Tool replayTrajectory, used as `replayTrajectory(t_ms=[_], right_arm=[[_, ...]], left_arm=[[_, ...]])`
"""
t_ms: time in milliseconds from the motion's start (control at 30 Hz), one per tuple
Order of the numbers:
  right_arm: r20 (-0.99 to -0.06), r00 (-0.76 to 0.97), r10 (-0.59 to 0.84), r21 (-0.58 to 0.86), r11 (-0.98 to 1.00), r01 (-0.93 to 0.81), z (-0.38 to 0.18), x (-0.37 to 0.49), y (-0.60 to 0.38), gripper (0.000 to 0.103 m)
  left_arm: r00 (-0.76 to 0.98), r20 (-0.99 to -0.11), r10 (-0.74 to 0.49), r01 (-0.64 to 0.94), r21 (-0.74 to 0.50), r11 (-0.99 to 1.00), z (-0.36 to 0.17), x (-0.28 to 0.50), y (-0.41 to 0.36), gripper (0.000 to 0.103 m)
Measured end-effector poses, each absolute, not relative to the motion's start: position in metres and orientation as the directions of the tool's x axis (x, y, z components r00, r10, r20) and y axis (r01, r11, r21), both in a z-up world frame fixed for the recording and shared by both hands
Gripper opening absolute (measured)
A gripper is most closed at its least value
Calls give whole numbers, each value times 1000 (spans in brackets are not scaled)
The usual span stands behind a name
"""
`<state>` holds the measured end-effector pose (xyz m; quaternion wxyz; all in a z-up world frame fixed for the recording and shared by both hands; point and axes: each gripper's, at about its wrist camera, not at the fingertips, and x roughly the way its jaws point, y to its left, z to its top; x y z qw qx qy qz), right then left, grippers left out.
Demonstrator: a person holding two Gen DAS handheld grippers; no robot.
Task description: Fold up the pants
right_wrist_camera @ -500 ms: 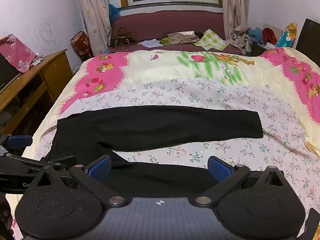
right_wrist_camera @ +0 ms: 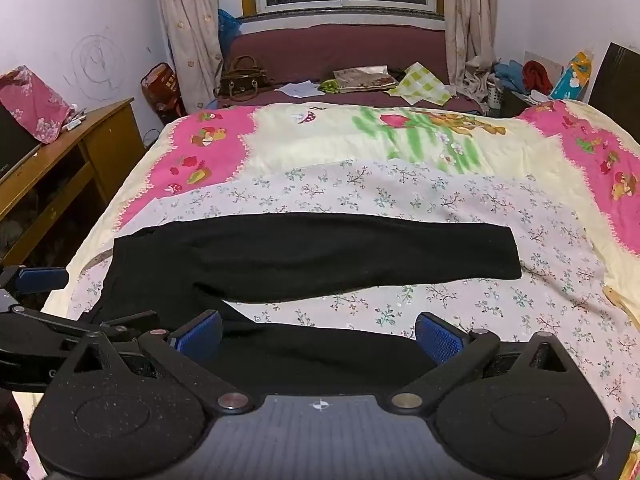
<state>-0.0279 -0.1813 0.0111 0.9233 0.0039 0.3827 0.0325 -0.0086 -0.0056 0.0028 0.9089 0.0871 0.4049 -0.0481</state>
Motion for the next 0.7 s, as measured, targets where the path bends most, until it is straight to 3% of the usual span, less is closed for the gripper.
replayTrajectory(t_ms=[700], right_arm=[[-708, 704, 57, 25, 998, -57, 15, -28, -184, 91]], left_arm=[[662, -749, -13, 157, 122, 980, 1, -11, -8, 103]])
